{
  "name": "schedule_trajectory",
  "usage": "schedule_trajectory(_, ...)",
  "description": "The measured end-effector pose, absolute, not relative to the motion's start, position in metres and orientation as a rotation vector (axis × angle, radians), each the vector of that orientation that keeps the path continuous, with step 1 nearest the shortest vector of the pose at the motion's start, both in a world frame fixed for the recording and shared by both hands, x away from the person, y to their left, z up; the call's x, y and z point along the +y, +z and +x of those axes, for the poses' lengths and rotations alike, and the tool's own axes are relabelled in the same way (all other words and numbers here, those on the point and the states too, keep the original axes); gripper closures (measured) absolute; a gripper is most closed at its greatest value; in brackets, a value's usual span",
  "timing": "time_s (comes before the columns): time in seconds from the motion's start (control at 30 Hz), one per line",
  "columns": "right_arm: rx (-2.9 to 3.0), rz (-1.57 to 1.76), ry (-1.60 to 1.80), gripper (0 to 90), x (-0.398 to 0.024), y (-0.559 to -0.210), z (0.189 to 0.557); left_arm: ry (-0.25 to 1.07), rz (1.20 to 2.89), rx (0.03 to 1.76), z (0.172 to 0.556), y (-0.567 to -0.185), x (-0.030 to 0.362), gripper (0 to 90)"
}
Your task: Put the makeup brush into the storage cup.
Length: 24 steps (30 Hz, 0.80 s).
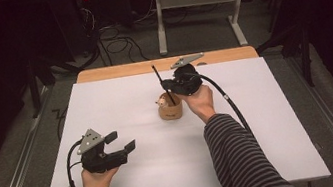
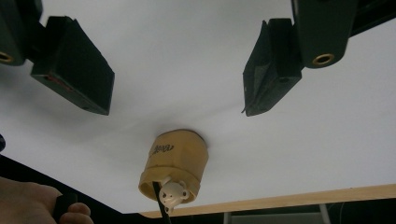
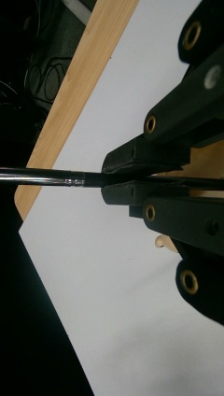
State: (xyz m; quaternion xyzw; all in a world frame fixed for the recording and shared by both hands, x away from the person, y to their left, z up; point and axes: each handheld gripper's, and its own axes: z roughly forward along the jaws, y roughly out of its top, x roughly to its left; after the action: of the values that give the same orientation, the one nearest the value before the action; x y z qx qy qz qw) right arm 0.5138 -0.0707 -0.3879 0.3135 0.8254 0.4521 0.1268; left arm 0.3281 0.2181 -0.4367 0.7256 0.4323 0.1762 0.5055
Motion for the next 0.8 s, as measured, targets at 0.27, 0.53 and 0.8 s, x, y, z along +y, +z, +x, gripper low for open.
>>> schedule_trajectory(0.27,2.411,0.917,1.305,85.7,-0.070,-0.391,0.515,0.426,1.750,1.041,0.328,-0.437,0.218,25.3)
schedule_trajectory(0.53,2.426,0.916,1.289,85.5,-0.071,-0.394,0.515,0.426,1.750,1.040,0.328,-0.437,0.218,25.3)
schedule_trajectory(0.8,2.425,0.935,1.275,85.5,-0.078,-0.399,0.515,0.428,1.749,1.040,0.328,-0.437,0.218,25.3)
